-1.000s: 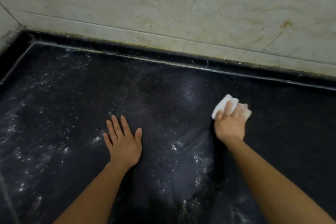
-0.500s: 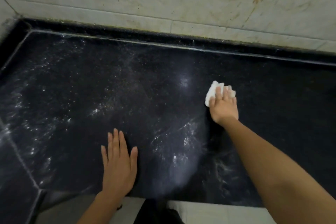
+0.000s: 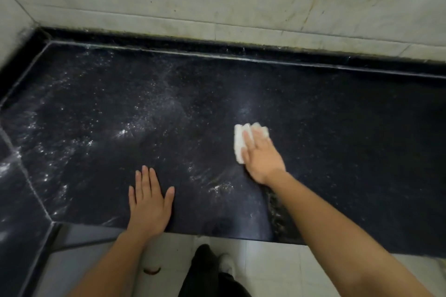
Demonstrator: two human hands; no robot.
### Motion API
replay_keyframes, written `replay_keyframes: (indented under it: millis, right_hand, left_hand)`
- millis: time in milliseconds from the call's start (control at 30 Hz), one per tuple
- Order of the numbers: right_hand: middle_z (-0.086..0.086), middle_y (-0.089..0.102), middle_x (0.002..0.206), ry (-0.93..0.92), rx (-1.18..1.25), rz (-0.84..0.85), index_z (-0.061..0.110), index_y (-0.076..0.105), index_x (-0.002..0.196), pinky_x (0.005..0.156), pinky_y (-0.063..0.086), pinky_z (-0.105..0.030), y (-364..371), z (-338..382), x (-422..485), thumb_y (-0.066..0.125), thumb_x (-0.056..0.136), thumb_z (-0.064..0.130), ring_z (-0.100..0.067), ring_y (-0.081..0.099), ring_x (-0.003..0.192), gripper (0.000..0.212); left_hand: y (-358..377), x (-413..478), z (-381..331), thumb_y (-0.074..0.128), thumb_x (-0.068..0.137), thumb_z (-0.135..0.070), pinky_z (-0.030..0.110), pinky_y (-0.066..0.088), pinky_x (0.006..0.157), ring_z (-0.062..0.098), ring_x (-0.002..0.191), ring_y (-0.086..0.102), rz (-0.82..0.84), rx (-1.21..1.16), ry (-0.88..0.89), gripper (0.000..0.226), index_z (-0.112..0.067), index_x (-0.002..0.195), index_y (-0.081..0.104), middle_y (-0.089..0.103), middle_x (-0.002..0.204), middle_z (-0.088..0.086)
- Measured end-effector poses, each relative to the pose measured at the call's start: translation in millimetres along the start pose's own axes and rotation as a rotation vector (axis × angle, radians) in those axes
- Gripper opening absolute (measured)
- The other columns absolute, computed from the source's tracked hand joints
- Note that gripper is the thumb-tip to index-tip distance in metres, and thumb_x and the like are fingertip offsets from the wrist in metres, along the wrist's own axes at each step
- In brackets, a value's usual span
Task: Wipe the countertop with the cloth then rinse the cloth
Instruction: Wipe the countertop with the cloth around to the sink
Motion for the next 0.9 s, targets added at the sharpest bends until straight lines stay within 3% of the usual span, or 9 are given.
replay_keyframes:
  millis: [100, 233, 300, 367, 433, 500, 600, 700, 900]
  right_hand:
    - [-0.009, -0.011, 0.160, 0.258, 0.088, 0.042, 0.010, -0.004, 0.152, 0.119, -0.005, -0.038, 1.8, -39.4, -14.6, 0.014, 0.103, 0.032, -0.024, -0.016, 0.146, 0.057]
    - [-0.017, -0.012, 0.158, 0.438, 0.115, 0.025, 0.005, -0.007, 0.150, 0.118, -0.007, -0.045, 18.9, -8.0, -32.5, 0.012, 0.102, 0.031, -0.031, -0.016, 0.145, 0.058]
    - [-0.020, -0.004, 0.159, 0.283, 0.062, -0.013, 0.003, 0.000, 0.151, 0.117, -0.005, -0.048, 27.3, 27.1, -45.6, 0.011, 0.099, 0.030, -0.036, -0.008, 0.146, 0.059]
    - [-0.020, 0.013, 0.158, 0.030, 0.031, -0.052, 0.004, 0.019, 0.150, 0.116, -0.001, -0.048, 32.3, 55.4, -62.1, 0.012, 0.095, 0.033, -0.039, 0.006, 0.145, 0.062]
    - [-0.010, 0.007, 0.160, -0.207, 0.062, 0.020, 0.012, 0.018, 0.151, 0.119, -0.009, -0.041, 29.9, 60.8, -70.5, 0.010, 0.096, 0.038, -0.030, 0.000, 0.148, 0.062]
    - [-0.004, 0.003, 0.160, -0.259, 0.076, 0.066, 0.019, 0.014, 0.152, 0.117, -0.009, -0.033, 21.3, 44.2, -66.6, 0.007, 0.096, 0.041, -0.023, -0.003, 0.148, 0.061]
    - [-0.011, 0.006, 0.160, -0.015, -0.004, -0.006, 0.015, 0.012, 0.152, 0.117, -0.003, -0.035, 9.2, -3.0, -50.1, 0.001, 0.092, 0.041, -0.028, 0.000, 0.147, 0.067]
    - [-0.005, -0.003, 0.161, 0.250, 0.064, 0.061, 0.019, 0.005, 0.153, 0.118, -0.001, -0.037, 4.4, -55.0, -54.6, 0.015, 0.101, 0.038, -0.021, -0.009, 0.148, 0.056]
    - [-0.007, 0.003, 0.161, 0.400, 0.151, -0.031, 0.020, 0.011, 0.153, 0.120, -0.003, -0.033, 9.6, -67.0, -114.8, 0.015, 0.102, 0.035, -0.022, -0.004, 0.148, 0.053]
  left_hand:
    - [0.0, -0.3, -0.7, 0.017, 0.097, -0.049, 0.039, -0.012, 0.115, 0.018, 0.143, -0.022, 0.007, 0.020, -0.008, 0.071, -0.010, 0.149, -0.013, -0.020, 0.157, 0.006]
    - [0.0, -0.1, -1.8, 0.018, 0.097, -0.048, 0.039, -0.012, 0.115, 0.020, 0.143, -0.021, -0.006, 0.039, -0.006, 0.071, -0.009, 0.149, -0.011, -0.018, 0.157, 0.007]
    - [-0.4, -0.1, -2.1, 0.017, 0.097, -0.048, 0.039, -0.012, 0.115, 0.020, 0.143, -0.021, 0.006, 0.040, -0.010, 0.071, -0.009, 0.149, -0.011, -0.019, 0.157, 0.007]
    - [-0.1, 0.8, -1.5, 0.016, 0.097, -0.049, 0.039, -0.012, 0.115, 0.019, 0.143, -0.022, 0.018, 0.043, -0.015, 0.071, -0.009, 0.149, -0.013, -0.020, 0.157, 0.007]
    - [-0.2, 1.8, -0.9, 0.016, 0.097, -0.049, 0.040, -0.011, 0.115, 0.020, 0.143, -0.022, 0.025, 0.047, -0.017, 0.071, -0.009, 0.148, -0.013, -0.021, 0.156, 0.006]
    - [-0.3, 1.8, -0.3, 0.016, 0.097, -0.050, 0.040, -0.011, 0.115, 0.020, 0.143, -0.022, 0.034, 0.051, -0.022, 0.072, -0.009, 0.148, -0.014, -0.021, 0.156, 0.006]
    - [0.8, 1.7, -0.4, 0.017, 0.097, -0.049, 0.040, -0.011, 0.115, 0.020, 0.143, -0.022, 0.029, 0.052, -0.016, 0.072, -0.009, 0.148, -0.013, -0.021, 0.156, 0.007]
    - [0.9, 1.6, -0.2, 0.017, 0.097, -0.049, 0.040, -0.012, 0.115, 0.020, 0.143, -0.023, 0.028, 0.050, -0.013, 0.072, -0.009, 0.148, -0.013, -0.021, 0.156, 0.007]
    - [1.4, 1.5, 0.9, 0.017, 0.097, -0.050, 0.041, -0.012, 0.115, 0.021, 0.143, -0.023, 0.039, 0.031, 0.003, 0.073, -0.008, 0.148, -0.014, -0.021, 0.156, 0.008]
Point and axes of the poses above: each hand's wrist, its own x-axis towards the middle knuckle, its own y-axis out of the palm, z = x × y, the point moved 2 cm from there along x, towards the middle knuckle
